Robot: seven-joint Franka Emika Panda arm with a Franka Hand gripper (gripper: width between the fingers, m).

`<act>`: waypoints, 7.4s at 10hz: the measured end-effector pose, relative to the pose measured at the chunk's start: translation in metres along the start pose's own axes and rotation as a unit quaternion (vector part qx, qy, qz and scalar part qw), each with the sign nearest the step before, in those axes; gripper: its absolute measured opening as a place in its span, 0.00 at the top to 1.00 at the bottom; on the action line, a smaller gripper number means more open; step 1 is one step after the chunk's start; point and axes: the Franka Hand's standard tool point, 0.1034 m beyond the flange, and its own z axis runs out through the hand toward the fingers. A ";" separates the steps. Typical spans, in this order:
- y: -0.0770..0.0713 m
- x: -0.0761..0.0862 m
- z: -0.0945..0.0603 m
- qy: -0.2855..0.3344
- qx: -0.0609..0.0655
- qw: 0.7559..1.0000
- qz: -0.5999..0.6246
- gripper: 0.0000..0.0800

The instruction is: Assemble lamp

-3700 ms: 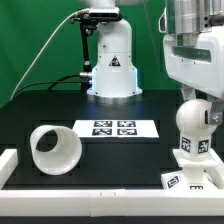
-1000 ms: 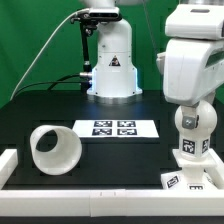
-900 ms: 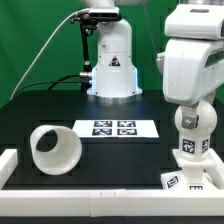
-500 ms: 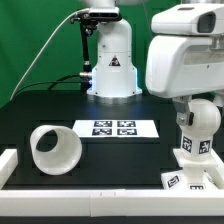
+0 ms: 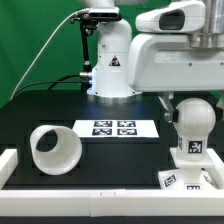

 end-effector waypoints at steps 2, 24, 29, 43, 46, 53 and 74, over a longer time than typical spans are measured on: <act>0.000 0.000 0.000 0.000 0.000 0.998 0.068 0.28; -0.007 -0.008 0.002 -0.072 0.053 0.510 0.856 0.17; 0.003 -0.007 -0.043 -0.072 0.080 0.569 0.815 0.13; 0.072 -0.026 -0.048 -0.050 0.094 0.873 0.476 0.13; 0.095 -0.037 -0.034 -0.056 0.067 0.960 0.266 0.13; 0.157 -0.050 -0.014 -0.021 0.051 0.996 -0.066 0.13; 0.257 -0.118 0.080 -0.451 -0.006 0.892 0.011 0.13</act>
Offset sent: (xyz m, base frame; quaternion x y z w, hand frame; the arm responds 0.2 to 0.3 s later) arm -0.0036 0.0021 -0.0118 0.0351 0.0263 0.3030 0.9520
